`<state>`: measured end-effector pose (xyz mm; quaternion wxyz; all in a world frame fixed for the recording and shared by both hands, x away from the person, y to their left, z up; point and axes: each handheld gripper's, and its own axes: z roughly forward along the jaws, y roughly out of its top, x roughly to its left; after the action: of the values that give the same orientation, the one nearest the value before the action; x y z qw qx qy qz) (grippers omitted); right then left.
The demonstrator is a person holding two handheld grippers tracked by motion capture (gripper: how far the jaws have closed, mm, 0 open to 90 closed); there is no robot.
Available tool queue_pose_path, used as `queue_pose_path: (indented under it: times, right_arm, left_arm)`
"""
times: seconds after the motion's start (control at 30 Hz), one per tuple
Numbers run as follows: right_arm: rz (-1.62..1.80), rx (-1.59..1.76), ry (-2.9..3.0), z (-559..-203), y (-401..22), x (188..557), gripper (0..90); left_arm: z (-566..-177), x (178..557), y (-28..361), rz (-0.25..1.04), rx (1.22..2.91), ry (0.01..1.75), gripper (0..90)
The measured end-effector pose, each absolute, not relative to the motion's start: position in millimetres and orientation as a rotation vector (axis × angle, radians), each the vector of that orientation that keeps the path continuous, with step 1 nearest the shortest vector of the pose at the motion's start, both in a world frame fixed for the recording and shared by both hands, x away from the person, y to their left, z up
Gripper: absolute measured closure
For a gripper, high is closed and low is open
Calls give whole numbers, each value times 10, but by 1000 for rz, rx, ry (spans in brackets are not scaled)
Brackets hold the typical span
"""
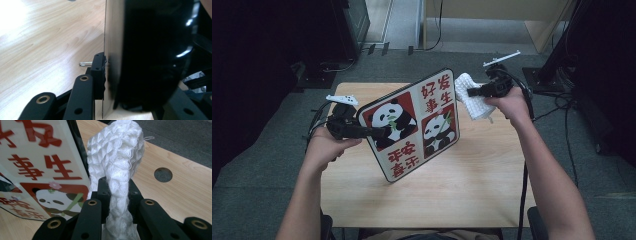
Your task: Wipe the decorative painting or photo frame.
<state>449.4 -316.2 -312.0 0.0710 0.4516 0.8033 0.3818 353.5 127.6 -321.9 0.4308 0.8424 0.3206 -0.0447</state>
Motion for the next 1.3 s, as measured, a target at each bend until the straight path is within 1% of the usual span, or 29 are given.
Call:
queue_pose_path:
  times: [0.03,0.23,0.43,0.57,0.87,0.97,1.03,1.07,1.1,1.3]
  right_arm:
    - [1150,1356,2419,-3058,-3146,4505,794]
    - [1140,1338,2429,-2900,-3095,4523,794]
    - [1150,1339,2430,-2733,-3016,4552,794]
    - [1144,1330,2431,-2653,-2991,4564,794]
    - [1137,1302,2414,-2359,-2897,4609,794]
    - [1138,1268,2405,-2255,-2831,4615,795]
    - [1165,1234,2396,-2119,-2753,4614,795]
    - [1165,1234,2396,-2119,-2753,4614,795]
    - [1172,1213,2395,-2037,-2685,4610,795]
    - [1194,1160,2405,-1959,-2513,4608,794]
  left_arm:
    - [-3217,3526,1267,-94,2104,797,704]
    - [-3245,3555,1302,-111,2086,798,726]
    - [-3255,3559,1306,-106,2084,799,781]
    - [-3254,3555,1307,-106,2081,808,787]
    - [-3267,3566,1319,-108,2073,794,791]
    - [-3273,3576,1328,-113,2071,785,790]
    - [-3276,3585,1334,-113,2073,775,791]
    - [-3276,3585,1334,-113,2073,775,791]
    - [-3281,3593,1339,-117,2071,770,791]
    - [-3287,3598,1349,-120,2069,758,790]
